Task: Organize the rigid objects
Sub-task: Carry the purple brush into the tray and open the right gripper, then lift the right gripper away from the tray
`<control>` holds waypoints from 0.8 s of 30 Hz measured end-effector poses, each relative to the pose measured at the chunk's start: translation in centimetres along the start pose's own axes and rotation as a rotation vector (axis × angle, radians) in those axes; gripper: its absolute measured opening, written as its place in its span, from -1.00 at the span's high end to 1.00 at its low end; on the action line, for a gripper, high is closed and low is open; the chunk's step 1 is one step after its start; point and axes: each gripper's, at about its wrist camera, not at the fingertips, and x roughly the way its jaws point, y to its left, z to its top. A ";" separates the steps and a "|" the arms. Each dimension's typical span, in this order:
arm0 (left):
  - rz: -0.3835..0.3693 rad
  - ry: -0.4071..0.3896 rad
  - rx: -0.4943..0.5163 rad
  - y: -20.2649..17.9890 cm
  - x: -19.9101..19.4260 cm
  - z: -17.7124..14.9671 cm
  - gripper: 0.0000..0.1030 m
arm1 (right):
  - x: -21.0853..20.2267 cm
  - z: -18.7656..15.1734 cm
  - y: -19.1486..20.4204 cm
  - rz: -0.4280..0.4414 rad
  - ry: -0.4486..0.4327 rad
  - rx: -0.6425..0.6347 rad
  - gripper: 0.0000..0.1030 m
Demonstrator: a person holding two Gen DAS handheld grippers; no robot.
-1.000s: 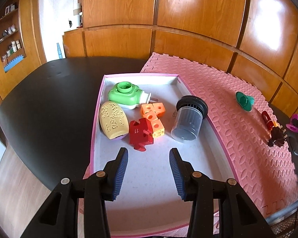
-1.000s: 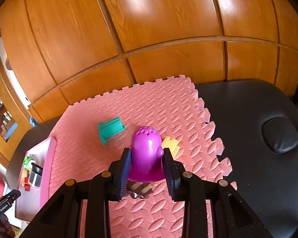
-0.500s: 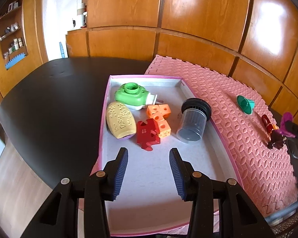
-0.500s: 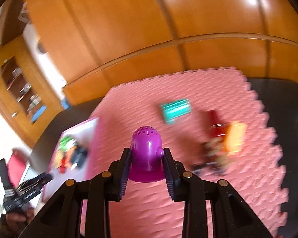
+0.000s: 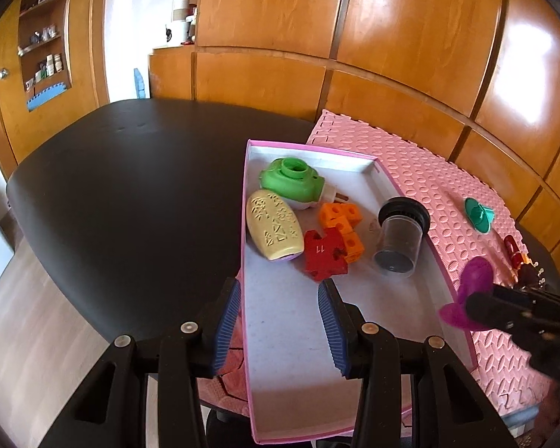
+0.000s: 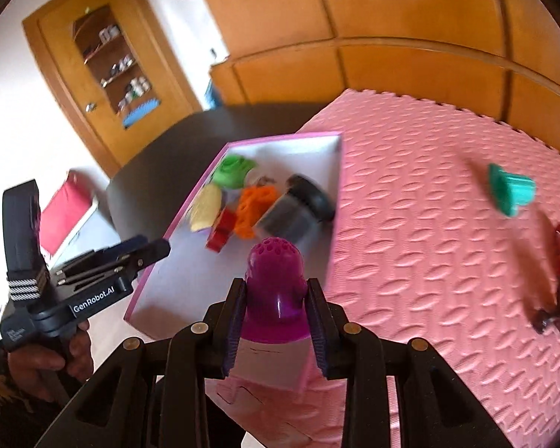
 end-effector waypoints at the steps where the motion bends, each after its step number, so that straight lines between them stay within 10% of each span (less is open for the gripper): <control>1: -0.001 0.001 -0.004 0.1 0.0 0.0 0.14 | 0.5 0.1 0.3 -0.011 0.013 -0.017 0.39; 24: -0.007 -0.004 -0.011 0.5 -0.2 -0.3 0.06 | 1.8 0.5 -1.4 -0.046 -0.029 0.073 0.16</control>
